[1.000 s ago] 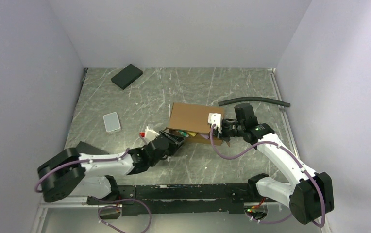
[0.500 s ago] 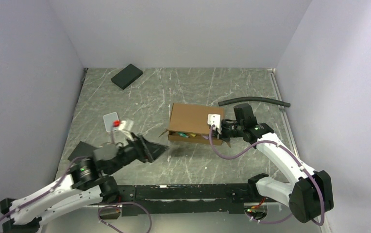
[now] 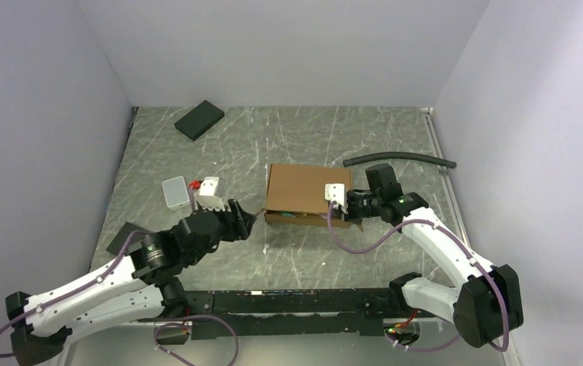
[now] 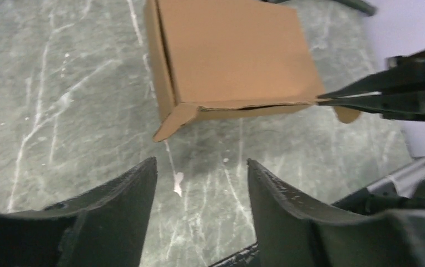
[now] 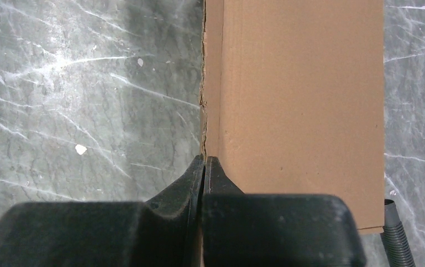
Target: Fold the paper box
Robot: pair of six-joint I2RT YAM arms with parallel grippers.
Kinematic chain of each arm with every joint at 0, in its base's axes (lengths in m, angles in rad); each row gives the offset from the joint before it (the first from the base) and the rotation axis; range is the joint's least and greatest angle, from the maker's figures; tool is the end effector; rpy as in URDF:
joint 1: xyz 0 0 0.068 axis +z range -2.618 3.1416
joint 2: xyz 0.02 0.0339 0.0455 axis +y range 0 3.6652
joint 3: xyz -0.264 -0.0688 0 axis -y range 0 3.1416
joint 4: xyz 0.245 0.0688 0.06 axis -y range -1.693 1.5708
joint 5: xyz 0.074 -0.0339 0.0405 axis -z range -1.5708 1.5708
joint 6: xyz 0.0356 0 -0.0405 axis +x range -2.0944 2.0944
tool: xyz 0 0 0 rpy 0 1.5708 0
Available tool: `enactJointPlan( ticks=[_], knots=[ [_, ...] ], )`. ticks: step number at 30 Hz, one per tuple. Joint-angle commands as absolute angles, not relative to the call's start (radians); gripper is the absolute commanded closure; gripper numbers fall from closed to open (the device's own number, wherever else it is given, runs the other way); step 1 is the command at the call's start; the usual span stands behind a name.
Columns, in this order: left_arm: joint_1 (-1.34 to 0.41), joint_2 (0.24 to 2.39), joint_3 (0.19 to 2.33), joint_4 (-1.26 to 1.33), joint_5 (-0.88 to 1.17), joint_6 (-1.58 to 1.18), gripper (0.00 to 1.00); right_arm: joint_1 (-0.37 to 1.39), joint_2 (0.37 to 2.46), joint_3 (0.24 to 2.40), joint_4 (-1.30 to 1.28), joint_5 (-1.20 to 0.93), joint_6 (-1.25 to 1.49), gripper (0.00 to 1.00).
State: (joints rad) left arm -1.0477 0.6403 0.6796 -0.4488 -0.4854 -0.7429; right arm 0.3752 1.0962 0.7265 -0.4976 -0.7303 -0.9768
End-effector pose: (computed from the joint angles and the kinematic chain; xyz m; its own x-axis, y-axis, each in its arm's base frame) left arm 0.0881 -0.1195 0.2988 -0.5202 -0.2956 -0.8013 0.2723 0.8318 -0.4837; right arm 0.1909 0.1007 0.2391 0.1619 -0.5998 -0.7836 -0.9655 0.0678 -0.2514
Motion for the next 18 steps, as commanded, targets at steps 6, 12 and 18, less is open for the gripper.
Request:
enactJointPlan(
  ticks=[6, 12, 18],
  knots=[
    [-0.772, 0.770, 0.600, -0.245, -0.329, -0.729, 0.56, 0.380, 1.107, 0.739, -0.515, -0.736, -1.008, 1.00],
    [-0.613, 0.846, 0.475, 0.020, -0.004, -0.702, 0.61, 0.380, 1.113, 0.738, -0.515, -0.736, -1.009, 1.00],
    [-0.603, 0.976, 0.441, 0.172, 0.155, -0.717, 0.67, 0.380, 1.114, 0.740, -0.517, -0.736, -1.011, 1.00]
  ],
)
